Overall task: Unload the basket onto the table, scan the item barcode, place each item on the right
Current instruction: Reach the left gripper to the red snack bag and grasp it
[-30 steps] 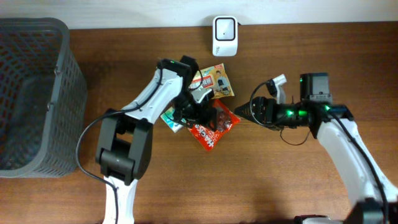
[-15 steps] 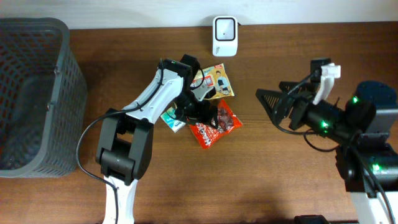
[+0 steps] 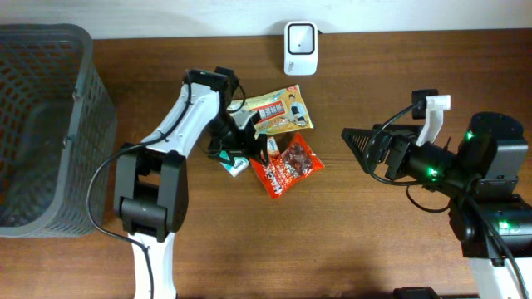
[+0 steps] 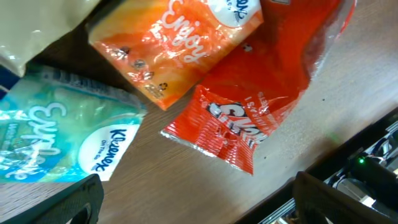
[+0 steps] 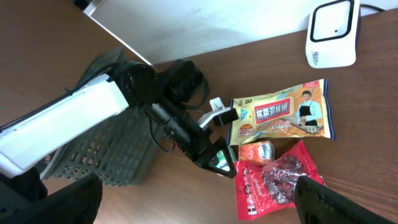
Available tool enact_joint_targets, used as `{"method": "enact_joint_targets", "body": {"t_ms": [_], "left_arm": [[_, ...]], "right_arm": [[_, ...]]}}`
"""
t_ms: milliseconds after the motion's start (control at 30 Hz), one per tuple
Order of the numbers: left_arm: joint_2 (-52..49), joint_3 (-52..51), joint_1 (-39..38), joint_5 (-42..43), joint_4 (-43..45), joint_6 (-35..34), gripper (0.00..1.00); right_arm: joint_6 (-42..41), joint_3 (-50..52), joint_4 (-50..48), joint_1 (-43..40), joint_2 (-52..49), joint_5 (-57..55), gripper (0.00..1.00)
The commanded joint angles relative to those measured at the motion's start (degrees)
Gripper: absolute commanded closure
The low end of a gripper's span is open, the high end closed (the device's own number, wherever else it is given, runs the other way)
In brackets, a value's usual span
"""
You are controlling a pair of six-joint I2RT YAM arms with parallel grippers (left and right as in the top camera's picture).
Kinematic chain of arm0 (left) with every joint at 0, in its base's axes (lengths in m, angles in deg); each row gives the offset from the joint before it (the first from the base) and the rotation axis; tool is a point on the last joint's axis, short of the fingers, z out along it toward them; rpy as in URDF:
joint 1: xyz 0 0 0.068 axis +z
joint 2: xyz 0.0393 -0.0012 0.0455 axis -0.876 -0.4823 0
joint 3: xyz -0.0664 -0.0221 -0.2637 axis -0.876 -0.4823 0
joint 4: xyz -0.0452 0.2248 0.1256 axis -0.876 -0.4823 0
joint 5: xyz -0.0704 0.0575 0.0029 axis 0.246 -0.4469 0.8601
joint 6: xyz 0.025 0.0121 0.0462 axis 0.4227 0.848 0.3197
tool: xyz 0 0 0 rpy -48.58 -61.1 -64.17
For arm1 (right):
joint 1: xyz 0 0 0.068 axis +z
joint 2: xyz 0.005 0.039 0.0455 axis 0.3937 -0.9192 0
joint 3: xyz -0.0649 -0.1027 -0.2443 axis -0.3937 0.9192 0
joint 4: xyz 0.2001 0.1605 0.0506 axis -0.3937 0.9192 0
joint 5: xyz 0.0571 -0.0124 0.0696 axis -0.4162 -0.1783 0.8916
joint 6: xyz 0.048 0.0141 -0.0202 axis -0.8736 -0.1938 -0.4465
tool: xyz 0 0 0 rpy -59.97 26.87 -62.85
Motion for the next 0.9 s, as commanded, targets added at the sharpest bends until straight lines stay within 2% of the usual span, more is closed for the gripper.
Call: {"method": "enact_joint_targets", "body": {"t_ms": [0,333,533,633,700,800,833,867], "left_arm": [[0.5,-0.5,-2.6,0.4,0.3,-1.0,0.02],[0.5,-1.6,-7.1,0.4,6.2,-3.2,0.02],[0.5,-3.6,-7.4,0.4,11.0,-4.3,0.09],[0.5,-6.1,-7.4,0.4,14.8,-8.7,0.04],[0.5,-7.3,-7.4,0.4,16.6,-8.7,0.04],[0.5,-7.3,-7.4,0.4,16.7,-8.7,0.16],[0.5,-7.3,-7.4,0.4,16.7,-8.7,0.32],[0.5,-7.3,-7.4,0.4,16.9,-8.7,0.4]], "right_arm": [[-0.4,-0.2,0.0,-0.2,-0.5,-0.5,0.02],[-0.5,-0.2,0.0,-0.2,-3.2,-0.5,0.02],[-0.5,-0.2,0.0,-0.2,-3.3,-0.5,0.02],[-0.5,-0.2,0.0,-0.2,-3.3,-0.5,0.02],[-0.5,-0.2,0.0,-0.2,-3.3,-0.5,0.02],[-0.5,-0.2,0.1,-0.2,-3.3,-0.5,0.02],[-0.5,-0.2,0.0,-0.2,-3.3,-0.5,0.02],[-0.5,-0.2,0.0,-0.2,-3.3,-0.5,0.02]]}}
